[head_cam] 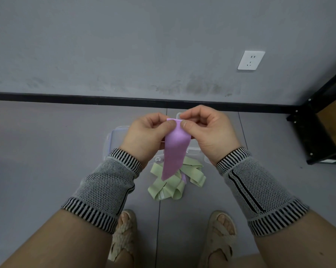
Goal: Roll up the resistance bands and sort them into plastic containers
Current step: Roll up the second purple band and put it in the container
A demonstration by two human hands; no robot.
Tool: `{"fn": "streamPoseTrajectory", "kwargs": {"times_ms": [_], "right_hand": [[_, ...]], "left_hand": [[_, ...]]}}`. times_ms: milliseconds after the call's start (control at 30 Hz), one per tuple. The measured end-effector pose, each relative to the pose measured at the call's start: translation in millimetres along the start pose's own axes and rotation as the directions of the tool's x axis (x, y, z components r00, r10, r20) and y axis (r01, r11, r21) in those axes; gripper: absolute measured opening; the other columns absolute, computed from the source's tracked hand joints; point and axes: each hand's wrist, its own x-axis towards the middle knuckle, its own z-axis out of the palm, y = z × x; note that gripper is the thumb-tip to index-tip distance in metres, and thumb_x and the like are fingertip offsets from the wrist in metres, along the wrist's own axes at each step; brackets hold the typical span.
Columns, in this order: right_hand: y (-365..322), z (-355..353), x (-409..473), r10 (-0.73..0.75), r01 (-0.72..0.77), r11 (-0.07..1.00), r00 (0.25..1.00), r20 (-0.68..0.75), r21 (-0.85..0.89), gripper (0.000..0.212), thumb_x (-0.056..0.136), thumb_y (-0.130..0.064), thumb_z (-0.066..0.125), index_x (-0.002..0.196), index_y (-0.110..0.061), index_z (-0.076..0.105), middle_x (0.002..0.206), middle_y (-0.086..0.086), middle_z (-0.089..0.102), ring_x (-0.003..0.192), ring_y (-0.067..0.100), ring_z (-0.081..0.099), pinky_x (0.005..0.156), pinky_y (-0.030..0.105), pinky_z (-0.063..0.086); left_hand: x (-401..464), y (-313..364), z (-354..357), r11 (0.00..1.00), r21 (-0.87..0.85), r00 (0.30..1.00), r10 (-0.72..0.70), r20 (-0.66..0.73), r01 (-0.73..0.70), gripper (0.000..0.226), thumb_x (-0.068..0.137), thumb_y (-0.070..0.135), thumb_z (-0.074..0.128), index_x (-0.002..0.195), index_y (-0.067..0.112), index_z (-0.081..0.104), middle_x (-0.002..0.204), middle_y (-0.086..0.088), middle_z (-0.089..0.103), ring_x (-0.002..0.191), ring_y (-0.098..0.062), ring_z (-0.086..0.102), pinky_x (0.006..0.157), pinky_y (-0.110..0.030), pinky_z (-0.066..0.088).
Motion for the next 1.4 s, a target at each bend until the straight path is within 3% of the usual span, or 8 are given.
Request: {"fn": "streamPoseTrajectory", "kwargs": {"times_ms": [167,333,533,733,867,1000,1200,1400], "right_hand": [[-3.4,-0.2,-2.4,-0.030,0.030,0.999,1.000,0.008,-0.038,0.024,0.081,0.004,0.063,0.075,-0.019,0.066,0.086,0.016,0.070,0.074,0.018,0.062,0.076,0.038,0.056],[-2.0,-2.4,-3.5,-0.078,0.084,0.992,0.995,0.064,-0.089,0.032,0.082,0.008,0.059,0.073,-0.023,0.066,0.075,0.002,0.067,0.071,0.010,0.061,0.072,0.034,0.054],[-2.9,2.2,-5.0,-0.082,0.091,0.986,0.995,0.064,-0.143,0.034,0.083,0.006,0.059,0.071,-0.025,0.067,0.067,-0.013,0.064,0.061,-0.003,0.056,0.060,0.013,0.045],[-2.3,2.1,-5.3,-0.066,0.071,0.989,0.997,0.045,-0.126,0.030,0.083,0.004,0.061,0.074,-0.023,0.069,0.076,-0.004,0.069,0.072,0.007,0.063,0.072,0.025,0.056],[-2.8,0.5,-3.8,0.023,-0.024,0.999,0.999,0.023,0.030,0.012,0.087,-0.002,0.061,0.087,-0.011,0.070,0.082,0.011,0.069,0.073,0.019,0.065,0.073,0.039,0.059],[-1.8,1.0,-3.6,0.030,-0.030,0.999,0.999,0.026,-0.025,0.007,0.087,-0.014,0.067,0.085,-0.008,0.071,0.081,0.016,0.070,0.074,0.033,0.067,0.068,0.042,0.060],[-1.2,0.3,-1.5,0.091,-0.091,0.994,0.996,0.001,-0.052,0.010,0.086,-0.015,0.068,0.076,-0.013,0.069,0.063,0.004,0.067,0.052,0.009,0.058,0.051,0.021,0.049],[-2.9,0.2,-1.7,0.120,-0.121,0.992,0.993,0.019,0.045,0.013,0.085,-0.006,0.067,0.073,-0.013,0.067,0.073,0.012,0.069,0.065,0.020,0.065,0.066,0.038,0.059]], "left_hand": [[-0.4,0.5,0.0,1.000,0.021,1.000,0.001,0.007,-0.001,0.013,0.091,0.007,0.056,0.079,0.007,0.063,0.078,-0.016,0.064,0.073,-0.024,0.058,0.075,-0.040,0.053],[-0.3,2.9,1.3,0.995,-0.064,0.997,-0.080,0.016,0.081,0.011,0.087,0.005,0.056,0.083,-0.002,0.063,0.080,-0.020,0.057,0.075,-0.027,0.050,0.066,-0.033,0.044],[-1.5,5.3,-1.9,0.983,-0.103,0.987,-0.158,-0.023,0.155,0.025,0.071,0.028,0.063,0.079,0.004,0.063,0.082,-0.018,0.051,0.075,-0.029,0.045,0.061,-0.032,0.038],[-2.1,3.0,-4.0,0.994,-0.046,0.995,-0.102,0.023,0.103,0.017,0.090,0.012,0.057,0.076,0.002,0.062,0.069,-0.012,0.058,0.061,-0.020,0.052,0.059,-0.029,0.043],[-0.8,0.2,-4.0,1.000,0.013,1.000,-0.022,-0.021,0.022,0.014,0.090,0.011,0.058,0.078,0.004,0.062,0.077,-0.018,0.063,0.069,-0.025,0.058,0.064,-0.034,0.051],[-0.1,-0.5,-3.9,0.998,0.050,0.998,0.039,-0.057,-0.036,0.012,0.089,0.011,0.061,0.080,0.003,0.063,0.080,-0.022,0.065,0.074,-0.027,0.061,0.073,-0.043,0.053],[0.0,-0.4,-2.6,0.998,0.056,0.998,0.041,-0.047,-0.039,0.012,0.087,0.010,0.062,0.076,0.006,0.064,0.071,-0.010,0.066,0.066,-0.019,0.061,0.066,-0.034,0.054],[-1.0,3.3,-1.8,0.999,-0.046,0.999,-0.020,-0.026,0.018,0.010,0.087,0.005,0.060,0.077,0.005,0.062,0.077,-0.015,0.064,0.070,-0.022,0.061,0.065,-0.032,0.054]]}}
